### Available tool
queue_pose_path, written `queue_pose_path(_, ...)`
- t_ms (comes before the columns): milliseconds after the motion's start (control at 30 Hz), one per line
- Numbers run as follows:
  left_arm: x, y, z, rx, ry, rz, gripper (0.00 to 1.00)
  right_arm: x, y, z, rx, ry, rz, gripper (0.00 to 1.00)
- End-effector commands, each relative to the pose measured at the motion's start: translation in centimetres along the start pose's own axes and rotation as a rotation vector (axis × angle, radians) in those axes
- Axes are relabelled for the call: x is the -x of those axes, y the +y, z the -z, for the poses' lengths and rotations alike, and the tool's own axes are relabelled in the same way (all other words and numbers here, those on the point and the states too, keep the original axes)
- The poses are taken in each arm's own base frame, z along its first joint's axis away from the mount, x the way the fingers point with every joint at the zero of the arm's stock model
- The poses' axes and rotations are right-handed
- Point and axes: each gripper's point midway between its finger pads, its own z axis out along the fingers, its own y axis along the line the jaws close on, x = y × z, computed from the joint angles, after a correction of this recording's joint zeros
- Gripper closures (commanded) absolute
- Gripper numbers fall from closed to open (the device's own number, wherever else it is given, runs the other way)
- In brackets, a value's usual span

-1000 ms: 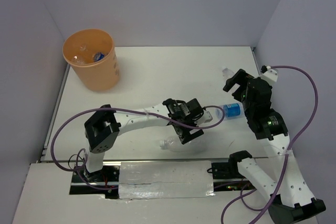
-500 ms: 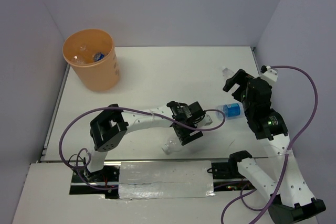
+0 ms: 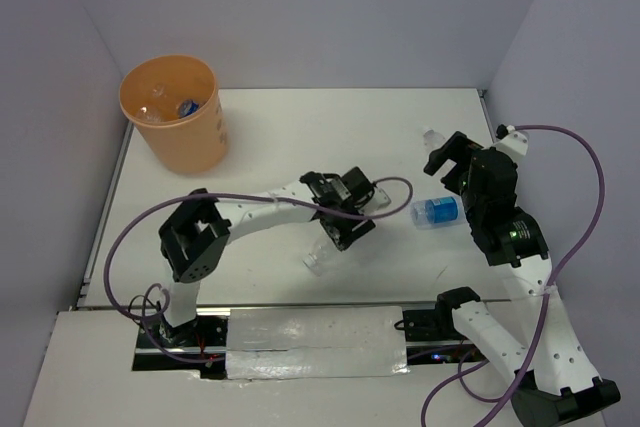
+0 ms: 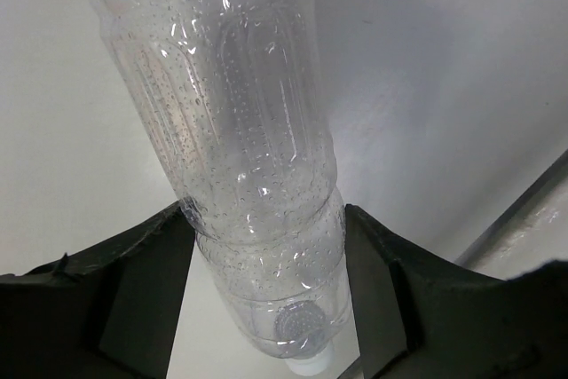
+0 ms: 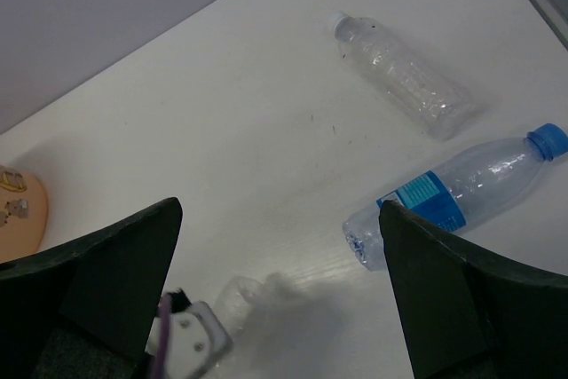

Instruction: Put the plastic bottles in the bin

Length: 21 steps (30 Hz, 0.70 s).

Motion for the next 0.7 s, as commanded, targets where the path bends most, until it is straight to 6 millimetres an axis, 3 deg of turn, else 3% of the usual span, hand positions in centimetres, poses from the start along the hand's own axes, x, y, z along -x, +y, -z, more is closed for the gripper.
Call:
queue_pose_path(0, 4.4, 4.1, 6.8, 0.062, -0.222, 0.102, 0.52, 2.3, 1.1, 0.6, 0.041, -0.062, -0.023, 0.00)
queue_pose_path(33, 5.6, 5.9, 9.4, 0.087, -0.297, 0.147, 0.54, 2.5, 1.3, 0.5, 0.044, -0.064, -0.021, 0.00)
queue_pose_path(133, 8.1, 9.8, 14.9, 0.196, -0.447, 0.220, 0.59, 2.6, 1.6, 0.5, 0.055, -0.065, -0.025, 0.00)
queue_pose_path(200, 9.5, 13.5, 20.5, 0.321, -0.579, 0.281, 0.60, 2.6, 1.8, 0.3, 0.061, -0.063, -0.026, 0.00)
queue_pose_path(333, 10.2, 19.8, 30.3, 0.561, -0.804, 0.384, 0.56, 2.4, 2.3, 0.0, 0.080, -0.050, -0.029, 0.00)
queue_pose_path(367, 9.6, 22.4, 32.5, 0.633, -0.847, 0.426, 0.56, 2.3, 2.4, -0.1, 0.083, -0.046, -0.028, 0.00)
queue_pose_path(433, 8.8, 25.2, 36.3, 0.739, -0.915, 0.501, 0.54, 2.2, 2.6, -0.2, 0.091, -0.042, -0.027, 0.00)
queue_pose_path(467, 7.7, 27.5, 38.1, 0.801, -0.947, 0.549, 0.54, 2.2, 2.7, -0.3, 0.095, -0.039, -0.027, 0.00)
queue_pose_path(567, 4.7, 32.0, 41.6, 0.983, -0.992, 0.656, 0.53, 2.1, 2.8, -0.4, 0.098, -0.036, -0.022, 0.00)
queue_pose_path(667, 1.5, 35.7, 43.6, 1.110, -0.999, 0.750, 0.53, 1.8, 3.0, -0.8, 0.100, -0.025, -0.014, 0.00)
